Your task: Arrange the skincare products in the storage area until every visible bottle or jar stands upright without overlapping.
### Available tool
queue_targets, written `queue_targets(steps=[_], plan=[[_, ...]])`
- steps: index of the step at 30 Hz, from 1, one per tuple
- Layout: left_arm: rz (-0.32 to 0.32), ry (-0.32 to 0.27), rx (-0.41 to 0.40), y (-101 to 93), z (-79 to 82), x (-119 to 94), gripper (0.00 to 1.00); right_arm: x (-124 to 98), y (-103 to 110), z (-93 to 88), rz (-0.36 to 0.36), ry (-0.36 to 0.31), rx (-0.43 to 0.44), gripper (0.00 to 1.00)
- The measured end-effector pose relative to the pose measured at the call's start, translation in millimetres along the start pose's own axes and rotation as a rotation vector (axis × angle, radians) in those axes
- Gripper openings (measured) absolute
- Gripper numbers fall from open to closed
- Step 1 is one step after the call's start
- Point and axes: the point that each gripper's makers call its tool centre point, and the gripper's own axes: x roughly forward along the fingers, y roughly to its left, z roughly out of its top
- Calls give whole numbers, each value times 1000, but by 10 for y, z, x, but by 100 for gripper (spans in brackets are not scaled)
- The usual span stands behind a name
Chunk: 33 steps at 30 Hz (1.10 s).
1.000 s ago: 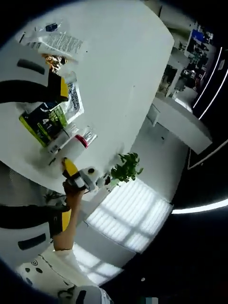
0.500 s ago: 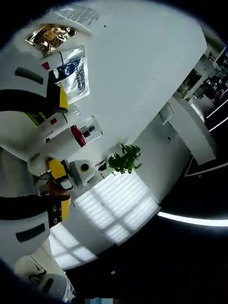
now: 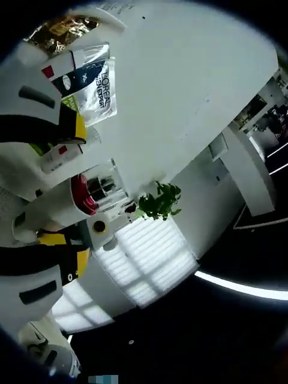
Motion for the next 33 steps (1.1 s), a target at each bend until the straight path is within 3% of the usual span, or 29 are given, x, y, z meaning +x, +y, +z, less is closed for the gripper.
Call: queue_targets(steps=[5,9,14,18,22,25,28,33], plan=[[-32,35,-20,-66,-72,44,48,12,89,0,15,-6,-15,27],[-34,47,-13,-64,-101,44,49,15,133,-25,27,2,-28,27],[-113,43,-58,-172,-110,45,39,21,150,-40,37,1,-32,27],[-146,56,-48,-207,-129,47,31,20,133,-73,35,8,-34,27],[-176,61,-23,-241,-144,46,29,19,135,-103,36,7,-52,27],[-167,84,-46,-257,-191,41,26,27,108,-124,14,18,-108,27],[-146,107,31,-280,-268,16,25,37,43,-165,-21,36,-193,28],[-129,112,42,-317,-322,0,24,21,40,-200,-48,43,-249,29]])
